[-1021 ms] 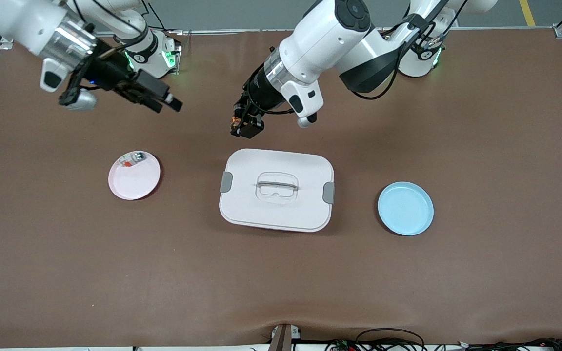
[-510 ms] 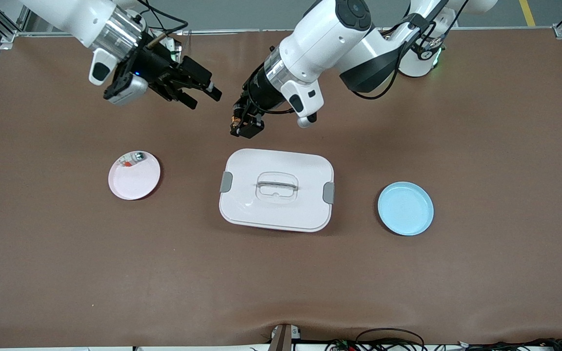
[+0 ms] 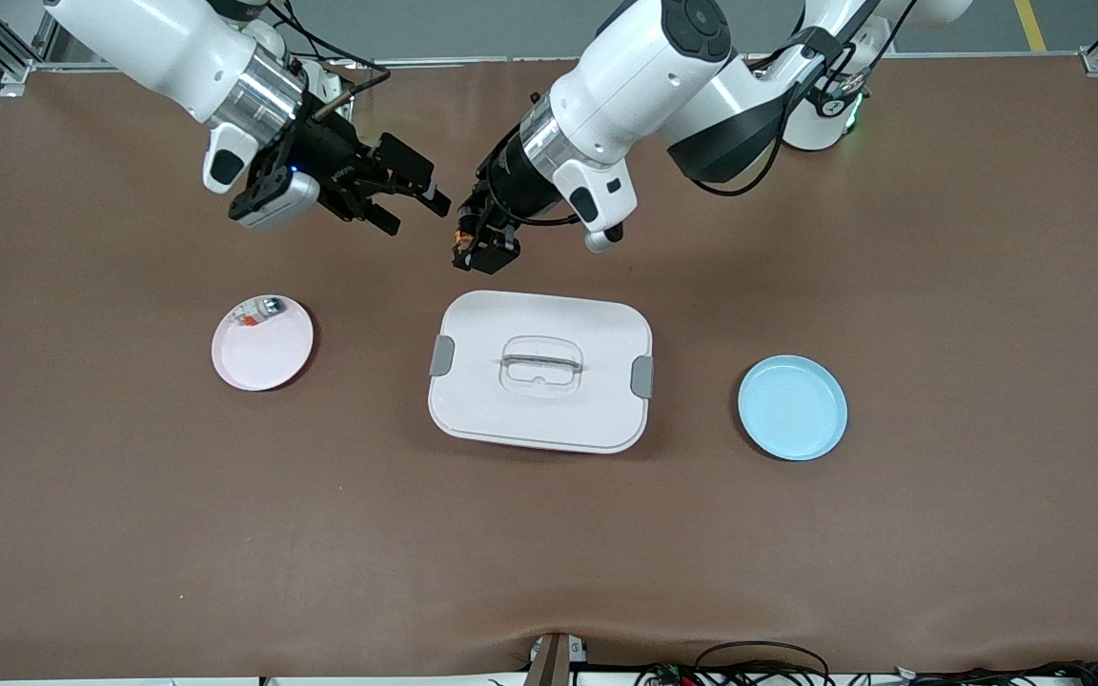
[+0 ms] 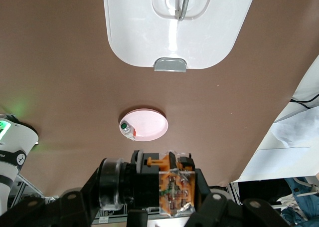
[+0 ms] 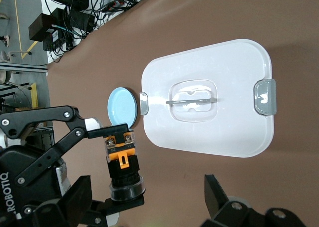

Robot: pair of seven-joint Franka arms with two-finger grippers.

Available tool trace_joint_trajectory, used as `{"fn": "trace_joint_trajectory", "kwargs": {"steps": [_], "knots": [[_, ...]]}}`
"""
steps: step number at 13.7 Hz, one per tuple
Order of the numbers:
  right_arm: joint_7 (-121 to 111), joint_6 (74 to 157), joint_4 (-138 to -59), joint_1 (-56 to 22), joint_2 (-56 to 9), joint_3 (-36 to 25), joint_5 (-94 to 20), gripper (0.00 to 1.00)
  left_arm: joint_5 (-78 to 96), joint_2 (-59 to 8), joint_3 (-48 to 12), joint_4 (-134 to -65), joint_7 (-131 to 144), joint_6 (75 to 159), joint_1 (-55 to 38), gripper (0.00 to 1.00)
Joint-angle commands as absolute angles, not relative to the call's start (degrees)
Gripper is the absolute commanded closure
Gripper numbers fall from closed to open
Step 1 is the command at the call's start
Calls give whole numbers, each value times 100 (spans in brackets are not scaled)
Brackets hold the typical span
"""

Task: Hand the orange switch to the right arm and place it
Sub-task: 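Bring the right gripper to the switch held by the left gripper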

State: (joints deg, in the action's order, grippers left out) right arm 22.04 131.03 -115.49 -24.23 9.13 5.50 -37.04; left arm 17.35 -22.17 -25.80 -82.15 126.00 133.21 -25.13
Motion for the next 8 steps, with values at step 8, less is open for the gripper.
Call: {"fn": "trace_joint_trajectory", "kwargs": {"steps": [8], "knots": [[2188,13825,-11479,-2936,475,501,-4122,0,1802,-2188,-2584,-8147,12604,13368,-2496,80]]}}
